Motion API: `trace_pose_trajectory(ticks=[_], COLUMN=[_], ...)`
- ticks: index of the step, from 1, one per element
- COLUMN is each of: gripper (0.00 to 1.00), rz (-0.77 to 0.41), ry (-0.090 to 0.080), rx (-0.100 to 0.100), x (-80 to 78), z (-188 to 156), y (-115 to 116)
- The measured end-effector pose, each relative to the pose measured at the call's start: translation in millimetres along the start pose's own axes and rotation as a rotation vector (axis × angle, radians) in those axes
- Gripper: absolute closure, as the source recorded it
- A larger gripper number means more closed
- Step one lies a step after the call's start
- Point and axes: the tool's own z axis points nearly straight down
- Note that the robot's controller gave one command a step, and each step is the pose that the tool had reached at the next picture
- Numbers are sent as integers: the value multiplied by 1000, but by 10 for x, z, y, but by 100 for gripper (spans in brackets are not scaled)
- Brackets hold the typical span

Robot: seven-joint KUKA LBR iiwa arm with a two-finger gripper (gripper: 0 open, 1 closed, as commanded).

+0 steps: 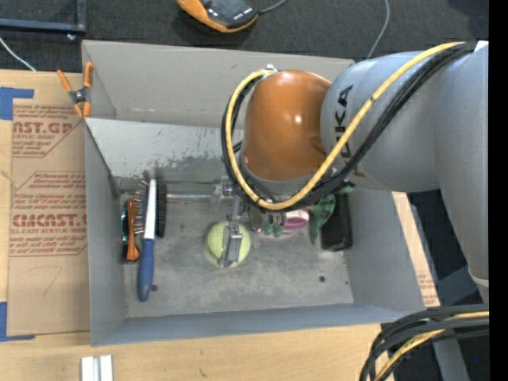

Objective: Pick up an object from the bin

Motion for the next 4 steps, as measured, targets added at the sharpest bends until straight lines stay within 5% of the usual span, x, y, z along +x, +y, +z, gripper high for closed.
trace_pose_trajectory(ticks=[1, 4], gripper=[0, 0], rz=[11, -10], ry=[7, -4], rx=[1, -2], x=[-197, -146], z=[1147, 1120], y=[-553, -607])
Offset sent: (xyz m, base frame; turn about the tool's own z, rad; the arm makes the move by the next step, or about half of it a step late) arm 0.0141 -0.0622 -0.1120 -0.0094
